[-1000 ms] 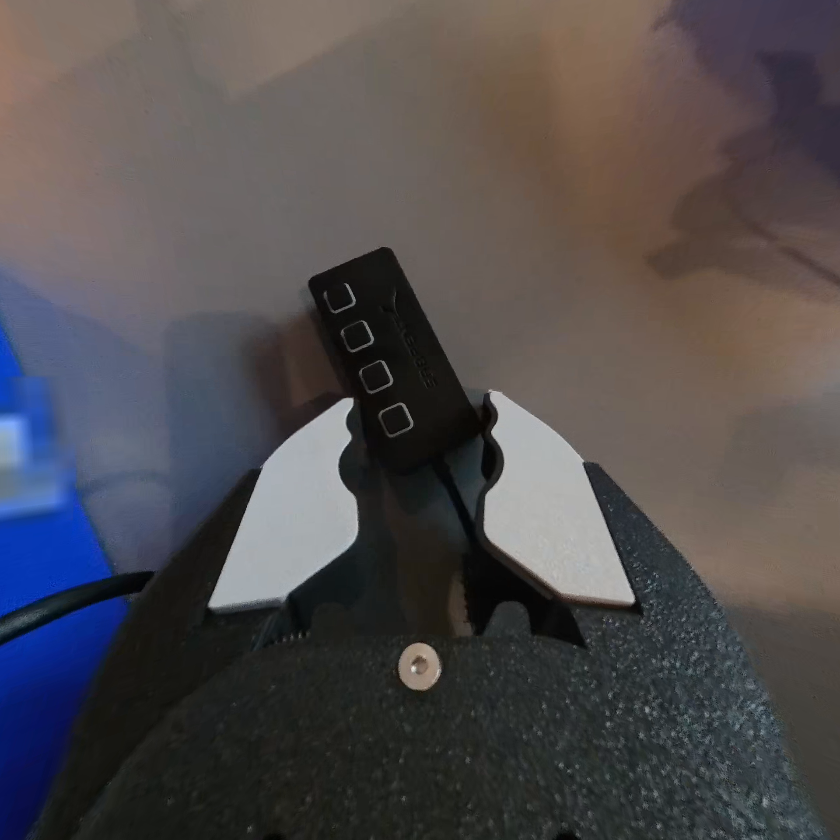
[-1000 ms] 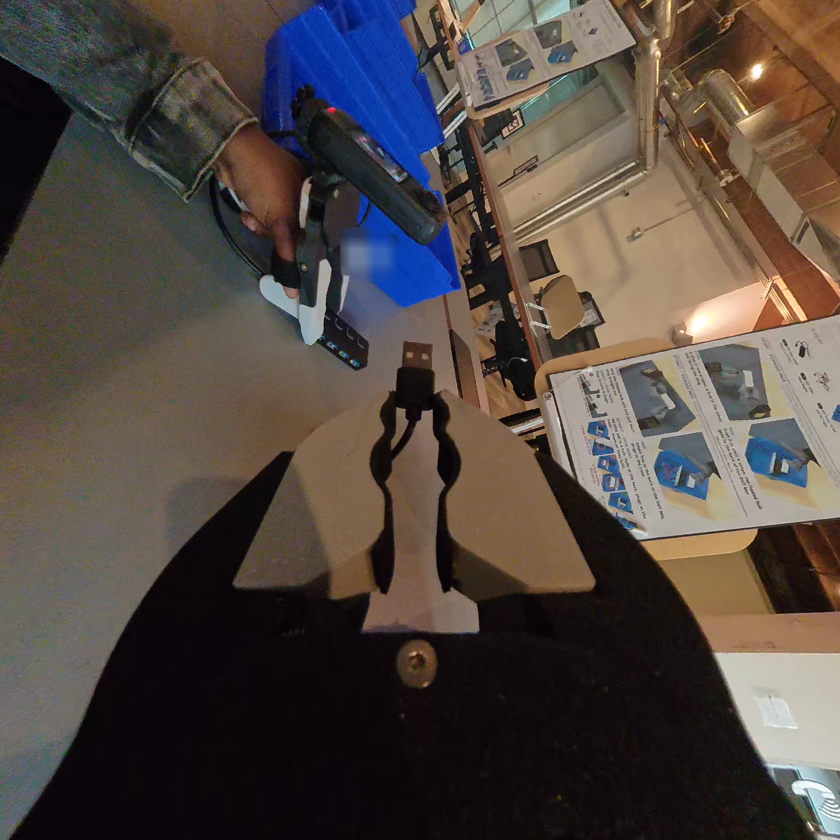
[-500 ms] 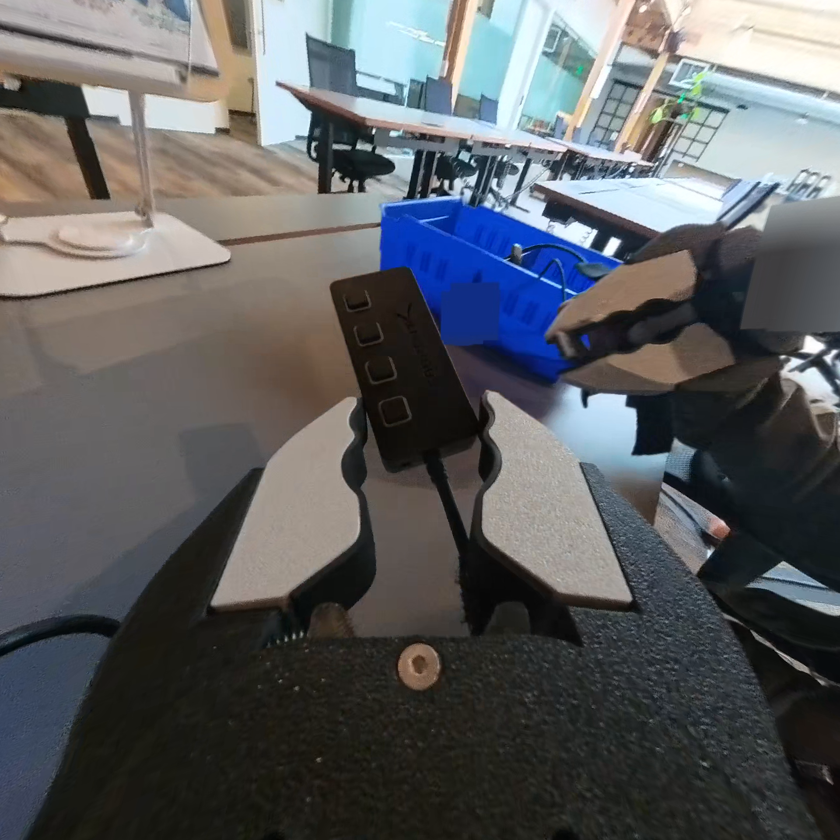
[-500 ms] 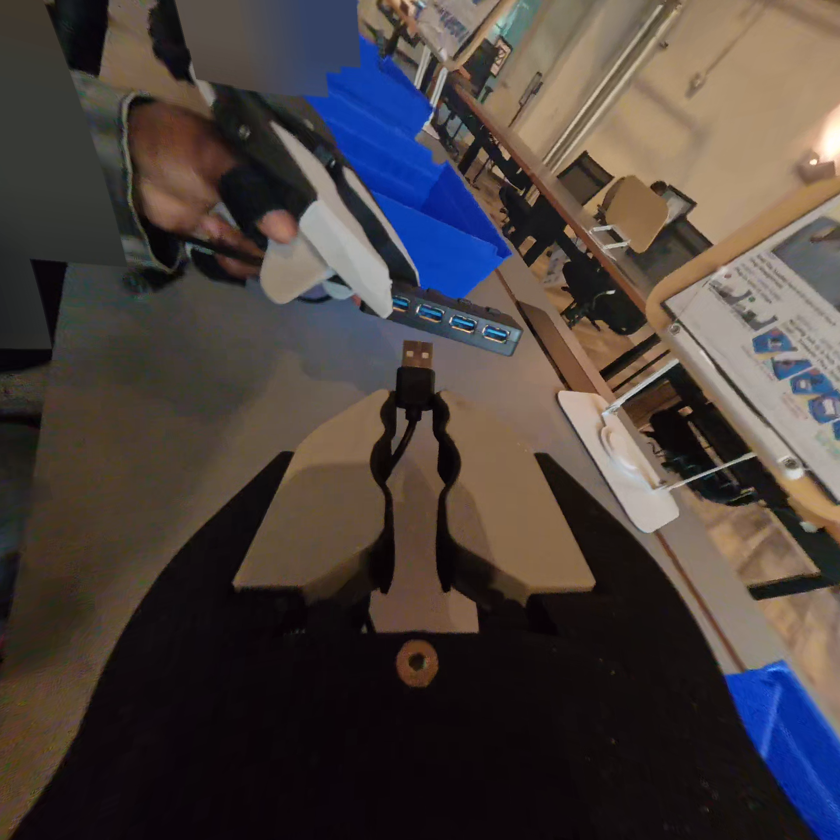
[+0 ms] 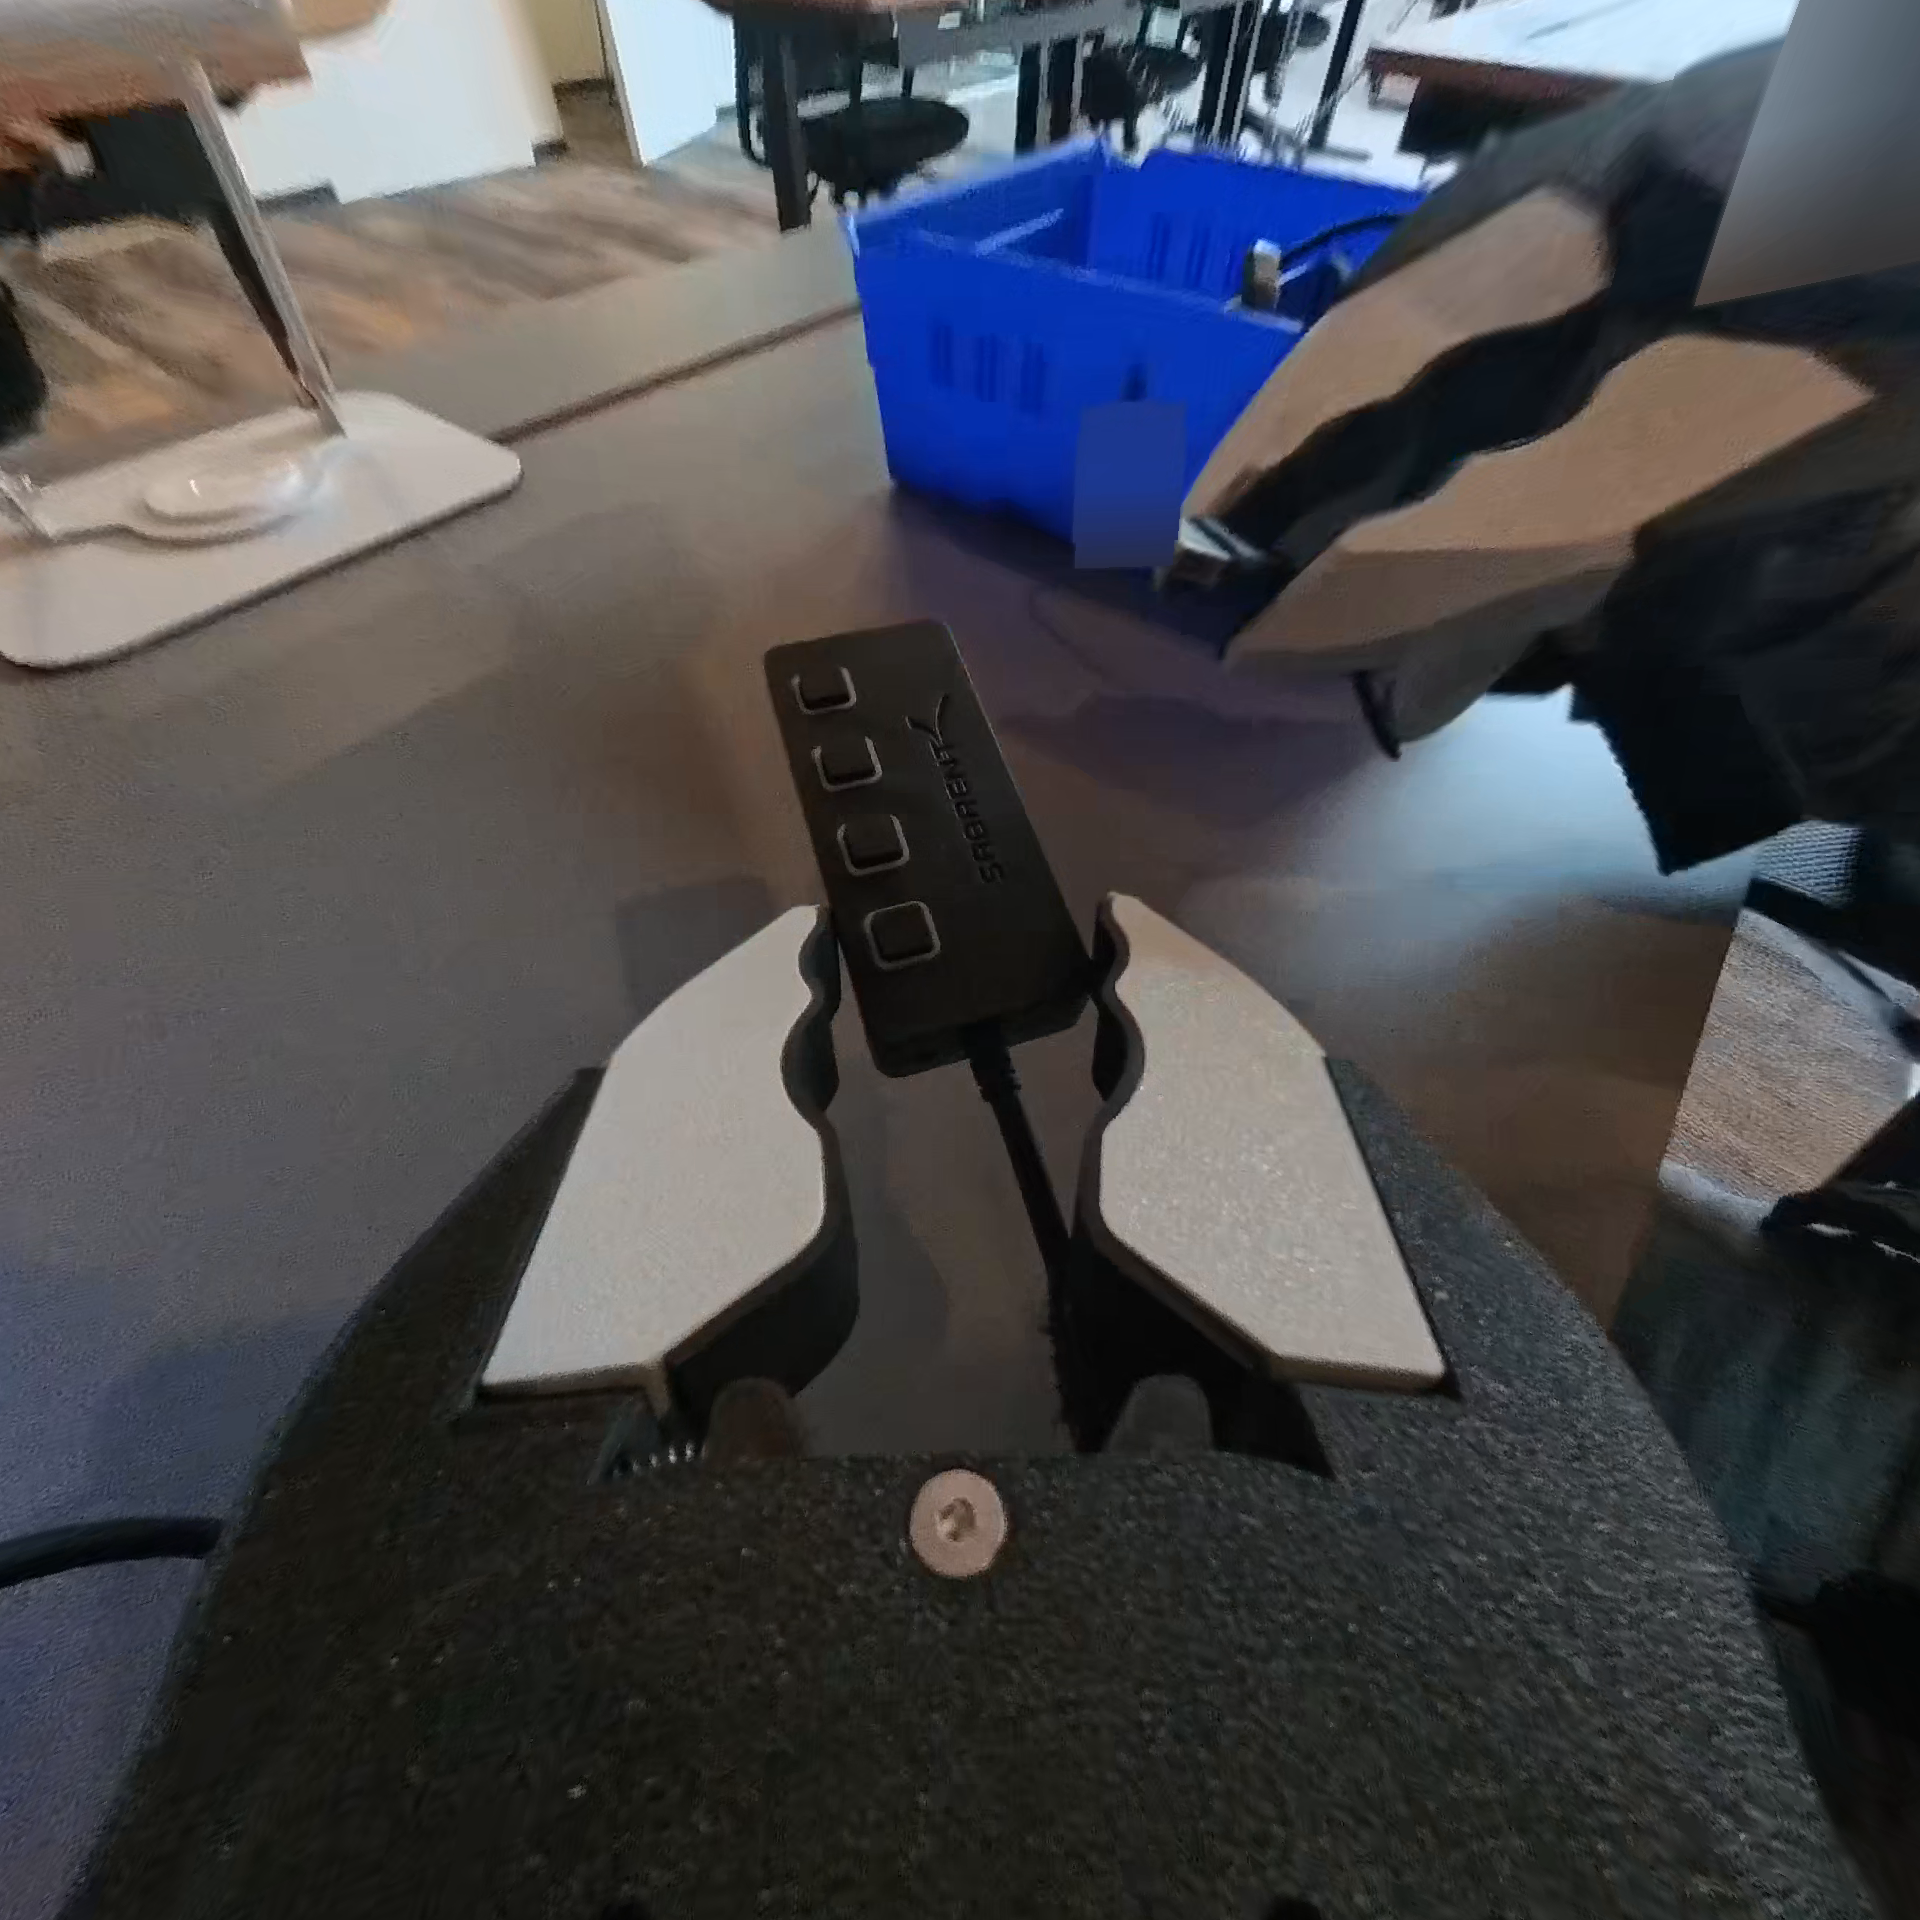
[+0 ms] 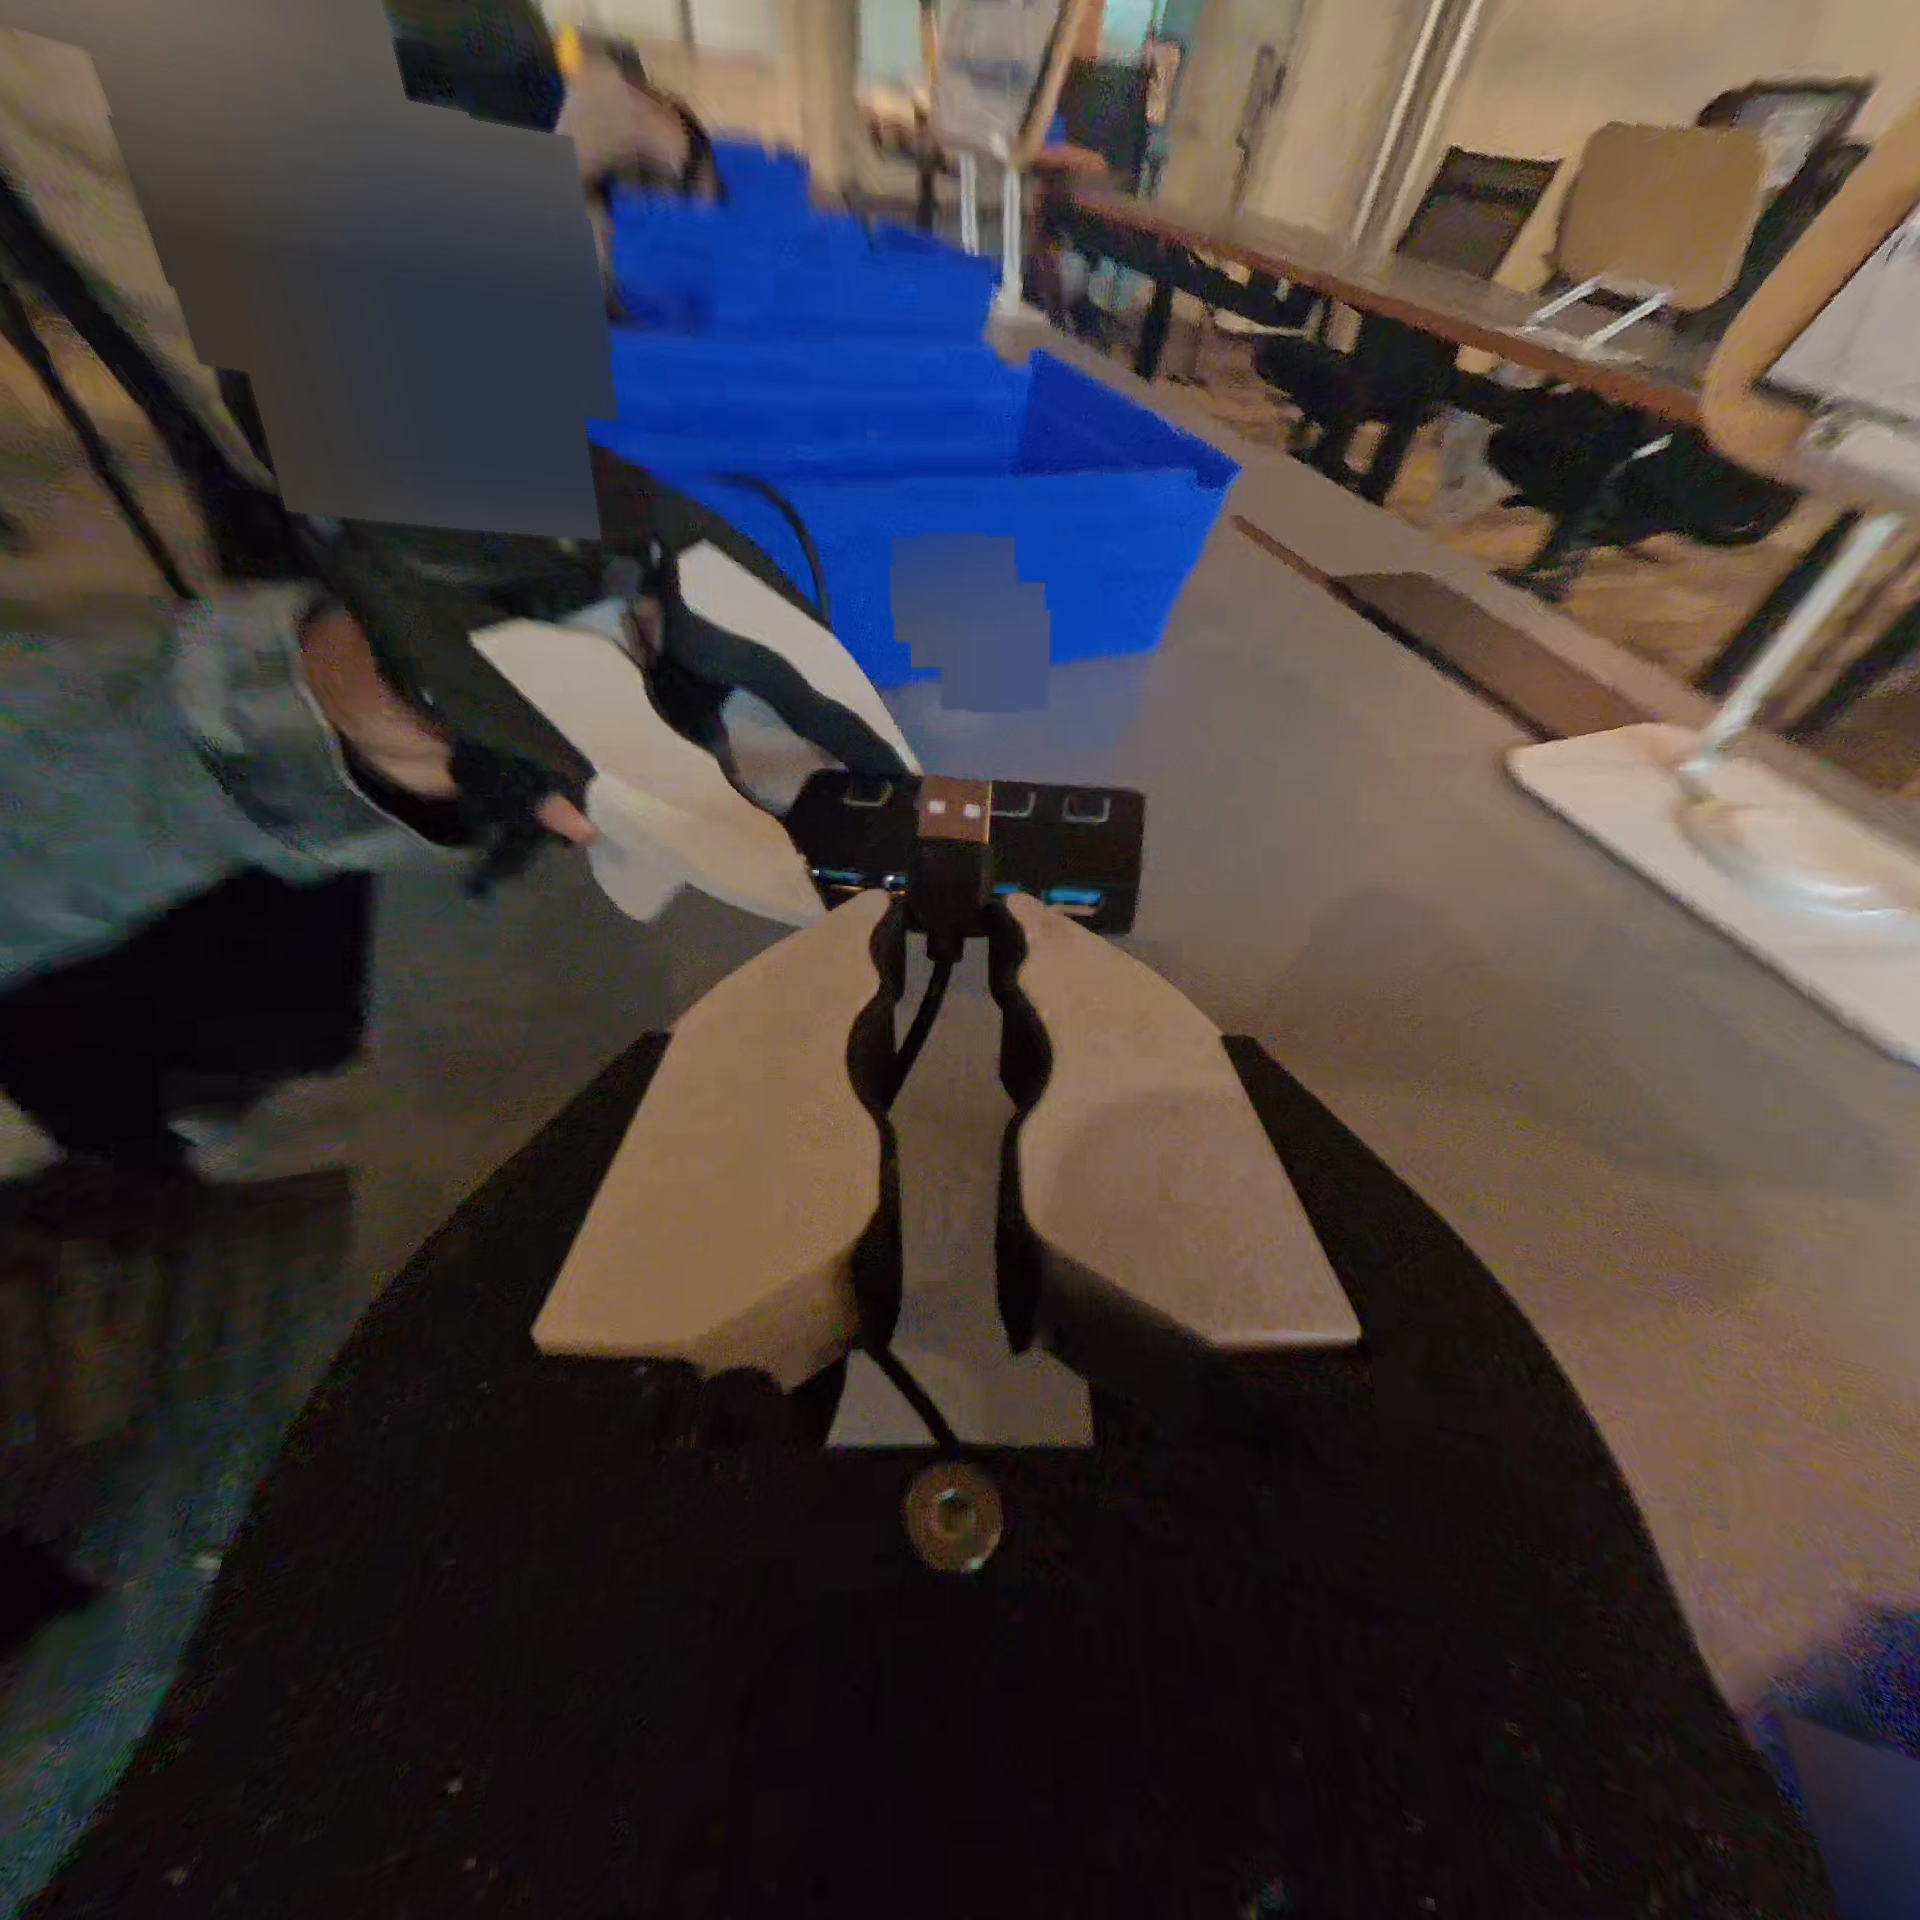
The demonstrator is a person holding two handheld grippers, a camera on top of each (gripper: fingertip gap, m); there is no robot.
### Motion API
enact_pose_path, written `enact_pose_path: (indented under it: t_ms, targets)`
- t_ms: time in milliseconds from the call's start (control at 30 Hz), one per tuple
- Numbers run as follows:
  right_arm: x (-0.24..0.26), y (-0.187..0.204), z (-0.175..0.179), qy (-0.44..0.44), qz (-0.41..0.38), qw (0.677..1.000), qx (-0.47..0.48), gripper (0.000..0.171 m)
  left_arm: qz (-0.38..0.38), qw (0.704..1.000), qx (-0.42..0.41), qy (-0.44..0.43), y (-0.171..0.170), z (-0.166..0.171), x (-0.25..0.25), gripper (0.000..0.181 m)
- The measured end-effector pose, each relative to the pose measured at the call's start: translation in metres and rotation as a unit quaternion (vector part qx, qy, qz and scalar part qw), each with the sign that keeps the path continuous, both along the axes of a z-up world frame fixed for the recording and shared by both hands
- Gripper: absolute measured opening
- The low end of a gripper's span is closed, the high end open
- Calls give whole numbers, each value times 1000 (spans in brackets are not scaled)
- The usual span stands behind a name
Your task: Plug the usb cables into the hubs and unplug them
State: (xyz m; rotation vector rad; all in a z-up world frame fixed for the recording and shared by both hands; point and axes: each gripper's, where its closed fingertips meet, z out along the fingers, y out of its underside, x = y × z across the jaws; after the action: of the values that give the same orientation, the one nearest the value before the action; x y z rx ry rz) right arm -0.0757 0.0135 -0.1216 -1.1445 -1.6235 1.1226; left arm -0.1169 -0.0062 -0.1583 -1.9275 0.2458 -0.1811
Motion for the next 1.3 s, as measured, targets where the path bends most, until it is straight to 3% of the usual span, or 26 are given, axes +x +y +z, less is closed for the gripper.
enact_pose_path:
  t_ms: [100, 233, 300, 400, 533, 633, 1300]
  targets:
    - [1, 10, 5, 16, 4, 997, -81, 14, 11, 1000, 21, -5, -2, 10, -8, 47]
    - [6, 24, 1, 1, -27, 999, -30, 14, 55, 998, 39, 13, -3, 15, -28, 47]
    - [7, 21, 6, 4, -26, 1000, -14, 14, 65, 994, 83, 5, -8, 36, -37, 47]
    - [10, 17, 13, 4, -29, 1000, 8, 14, 34, 977, 170, -127, -28, 85, -48, 46]
    - [15, 15, 29, 15, -41, 998, 39, 14, -44, 925, 236, -295, -57, 119, -63, 46]
    - [21, 12, 42, 26, -45, 997, 57, 14, -83, 898, 253, -351, -64, 126, -62, 47]
    - [24, 18, 41, 13, -61, 995, 82, 14, -190, 820, 275, -465, -77, 144, -46, 46]
